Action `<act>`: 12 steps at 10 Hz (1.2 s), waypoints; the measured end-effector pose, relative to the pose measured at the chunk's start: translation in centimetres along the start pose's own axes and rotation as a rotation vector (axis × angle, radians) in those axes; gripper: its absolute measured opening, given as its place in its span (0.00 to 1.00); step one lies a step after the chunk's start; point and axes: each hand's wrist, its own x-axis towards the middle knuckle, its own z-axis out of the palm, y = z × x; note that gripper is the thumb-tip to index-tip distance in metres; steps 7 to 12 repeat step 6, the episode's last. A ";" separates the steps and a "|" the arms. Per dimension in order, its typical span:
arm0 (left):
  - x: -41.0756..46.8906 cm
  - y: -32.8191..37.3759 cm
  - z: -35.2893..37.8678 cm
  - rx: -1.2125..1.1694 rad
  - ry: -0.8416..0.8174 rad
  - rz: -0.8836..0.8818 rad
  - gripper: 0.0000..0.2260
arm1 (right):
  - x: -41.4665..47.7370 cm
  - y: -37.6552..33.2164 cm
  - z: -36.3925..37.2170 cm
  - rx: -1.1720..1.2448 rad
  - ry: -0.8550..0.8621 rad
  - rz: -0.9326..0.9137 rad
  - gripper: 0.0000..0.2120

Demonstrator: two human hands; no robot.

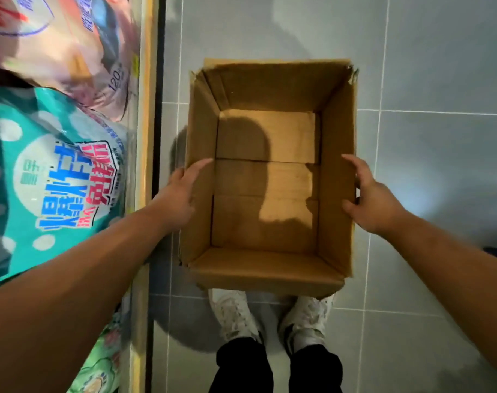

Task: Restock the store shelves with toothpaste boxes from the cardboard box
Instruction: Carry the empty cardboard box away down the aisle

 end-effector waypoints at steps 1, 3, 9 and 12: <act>0.3 -0.7 1.9 0.010 -0.058 -0.027 0.43 | 0.1 0.9 1.3 -0.056 -0.020 0.023 0.46; -1.9 1.0 0.0 -0.027 -0.109 -0.009 0.47 | -1.8 0.3 -0.6 -0.093 0.013 0.051 0.44; -7.3 10.5 -6.3 -0.262 -0.002 0.100 0.42 | -7.8 -6.7 -7.0 0.179 0.097 -0.020 0.29; -7.3 10.5 -6.3 -0.262 -0.002 0.100 0.42 | -7.8 -6.7 -7.0 0.179 0.097 -0.020 0.29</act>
